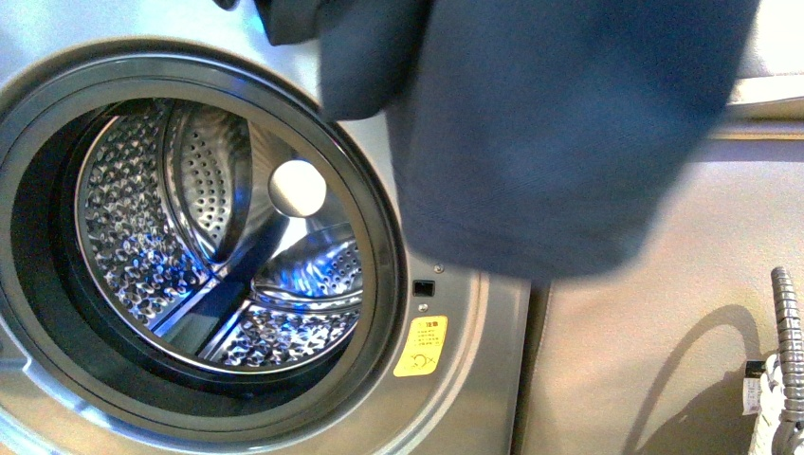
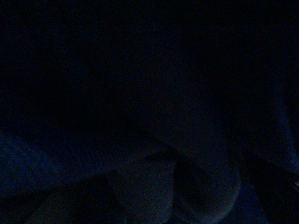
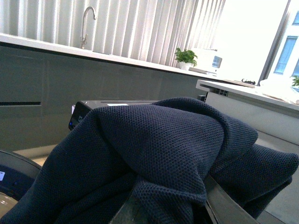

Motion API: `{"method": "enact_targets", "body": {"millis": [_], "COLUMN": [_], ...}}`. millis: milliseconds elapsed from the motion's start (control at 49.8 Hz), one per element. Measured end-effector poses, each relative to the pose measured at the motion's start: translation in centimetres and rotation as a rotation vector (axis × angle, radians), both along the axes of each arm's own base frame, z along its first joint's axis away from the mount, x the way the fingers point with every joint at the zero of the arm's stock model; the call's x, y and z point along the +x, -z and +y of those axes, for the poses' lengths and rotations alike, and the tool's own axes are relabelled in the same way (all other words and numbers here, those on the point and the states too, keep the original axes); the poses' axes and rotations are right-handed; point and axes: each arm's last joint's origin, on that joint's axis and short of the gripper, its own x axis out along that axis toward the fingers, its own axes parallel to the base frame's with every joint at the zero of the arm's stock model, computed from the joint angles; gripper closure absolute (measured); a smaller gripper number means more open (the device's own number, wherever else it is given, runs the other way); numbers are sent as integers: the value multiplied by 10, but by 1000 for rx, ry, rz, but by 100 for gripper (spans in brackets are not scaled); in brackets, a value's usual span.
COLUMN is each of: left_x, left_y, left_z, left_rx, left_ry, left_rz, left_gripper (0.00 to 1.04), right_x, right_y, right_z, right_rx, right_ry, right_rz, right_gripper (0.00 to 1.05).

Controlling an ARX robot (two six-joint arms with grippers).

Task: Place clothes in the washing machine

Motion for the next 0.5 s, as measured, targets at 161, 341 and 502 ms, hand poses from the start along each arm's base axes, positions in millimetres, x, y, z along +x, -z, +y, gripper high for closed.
{"method": "enact_targets", "body": {"millis": [161, 341, 502], "left_x": [3, 11, 14], "left_y": [-1, 0, -2], "left_z": [-2, -5, -8], "left_rx": [-29, -54, -80], "left_ry": [-5, -50, -45], "left_rz": [38, 137, 161], "left_gripper": [7, 7, 7], "right_x": [0, 0, 0], "right_y": [0, 0, 0], "right_z": [0, 0, 0], "right_rx": [0, 0, 0], "right_ry": [0, 1, 1], "right_rz": [-1, -1, 0], "right_gripper": [93, 93, 93]}}
